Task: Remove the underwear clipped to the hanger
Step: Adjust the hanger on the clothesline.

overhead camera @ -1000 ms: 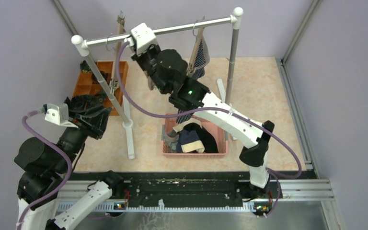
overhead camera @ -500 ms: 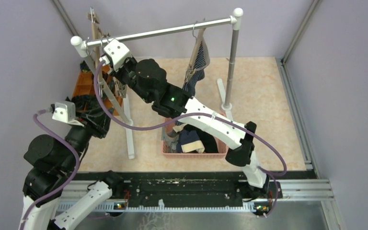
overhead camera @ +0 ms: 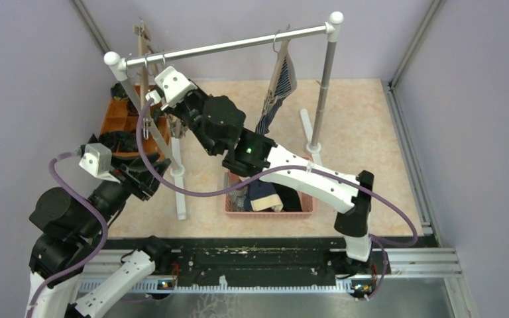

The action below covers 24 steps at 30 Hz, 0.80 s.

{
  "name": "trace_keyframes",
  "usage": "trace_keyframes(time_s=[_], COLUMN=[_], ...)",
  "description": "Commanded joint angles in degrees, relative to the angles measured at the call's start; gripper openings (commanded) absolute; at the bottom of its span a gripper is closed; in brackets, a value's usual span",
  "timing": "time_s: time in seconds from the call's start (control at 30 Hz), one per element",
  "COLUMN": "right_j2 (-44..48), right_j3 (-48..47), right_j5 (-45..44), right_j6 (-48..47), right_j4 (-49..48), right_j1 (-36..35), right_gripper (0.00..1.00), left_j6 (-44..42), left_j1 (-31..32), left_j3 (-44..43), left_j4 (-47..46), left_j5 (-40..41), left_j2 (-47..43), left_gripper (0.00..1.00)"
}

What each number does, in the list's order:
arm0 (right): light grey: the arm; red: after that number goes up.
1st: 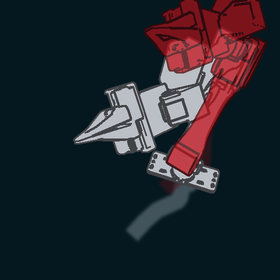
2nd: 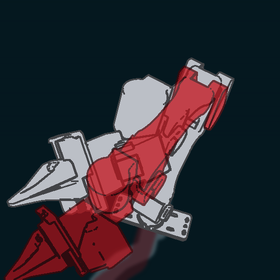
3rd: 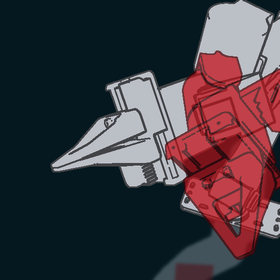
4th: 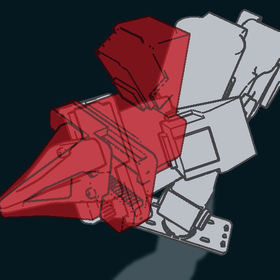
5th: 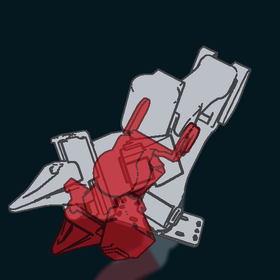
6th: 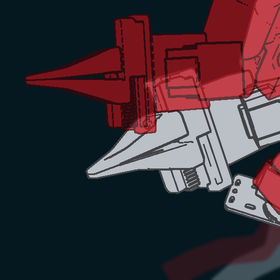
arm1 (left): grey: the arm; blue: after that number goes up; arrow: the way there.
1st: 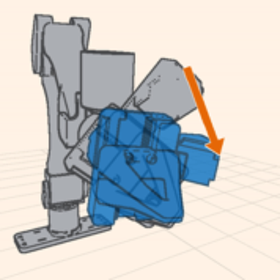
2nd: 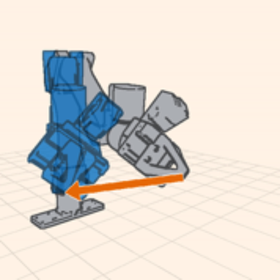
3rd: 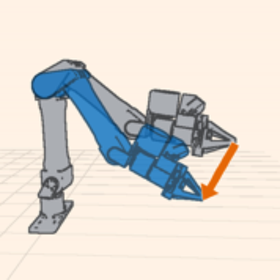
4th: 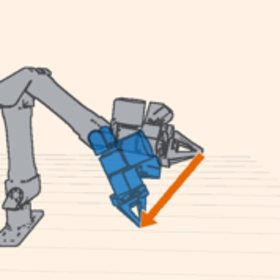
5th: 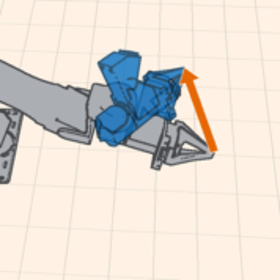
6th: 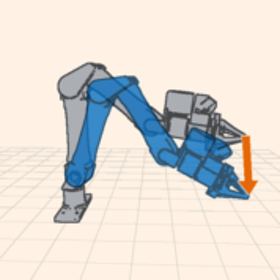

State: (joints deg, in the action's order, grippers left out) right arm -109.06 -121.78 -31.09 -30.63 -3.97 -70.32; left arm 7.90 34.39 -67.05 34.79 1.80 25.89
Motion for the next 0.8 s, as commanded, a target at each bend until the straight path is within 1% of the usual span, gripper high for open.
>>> trace_keyframes(time_s=[0.0,0.07,0.23,0.4,0.53,0.6,0.7,0.73,0.77], right_j2=[9.43,12.53,17.91,22.36,22.16,21.88,22.83,23.64,24.75], right_j3=[4.76,8.56,10.73,17.11,21.65,21.51,20.11,20.27,21.32], right_j5=[-5.29,-5.81,-7.51,-7.06,-7.53,-8.47,-10.12,-10.93,-11.69], right_j6=[-5.17,-6.72,-8.06,-8.7,-12.35,-13.84,-13.75,-13.65,-13.61], right_j4=[-8.13,-11.41,-13.26,-21.55,-28.64,-29.53,-27.02,-25.89,-26.0], right_j1=[-2.36,-2.83,-3.16,-3.42,-3.42,-3.7,-3.85,-3.92,-4.08], right_gripper=[0.0,0.0,0.0,0.0,0.0,0.0,0.0,0.0,0.0], left_j6=[0.42,0.43,0.31,0.19,0.35,0.56,1.24,1.68,1.96], left_j1=[0.26,0.24,0.24,0.24,0.3,0.26,0.27,0.24,0.24], left_j3=[-1.77,-1.77,-1.68,-1.26,-0.83,-0.58,0.4,0.76,0.85], left_j4=[0.15,0.23,0.61,0.17,-0.31,-0.98,-3.1,-4.0,-4.9], left_j5=[-4.71,-4.62,-4.17,-2.59,-2.33,-2.6,-5.27,-6.69,-8.23], left_j2=[0.17,0.42,1.17,1.39,1.36,1.57,2.96,3.85,5.22], left_gripper=[0.44,0.44,0.44,0.44,0.44,0.44,0.44,0.44,0.47])
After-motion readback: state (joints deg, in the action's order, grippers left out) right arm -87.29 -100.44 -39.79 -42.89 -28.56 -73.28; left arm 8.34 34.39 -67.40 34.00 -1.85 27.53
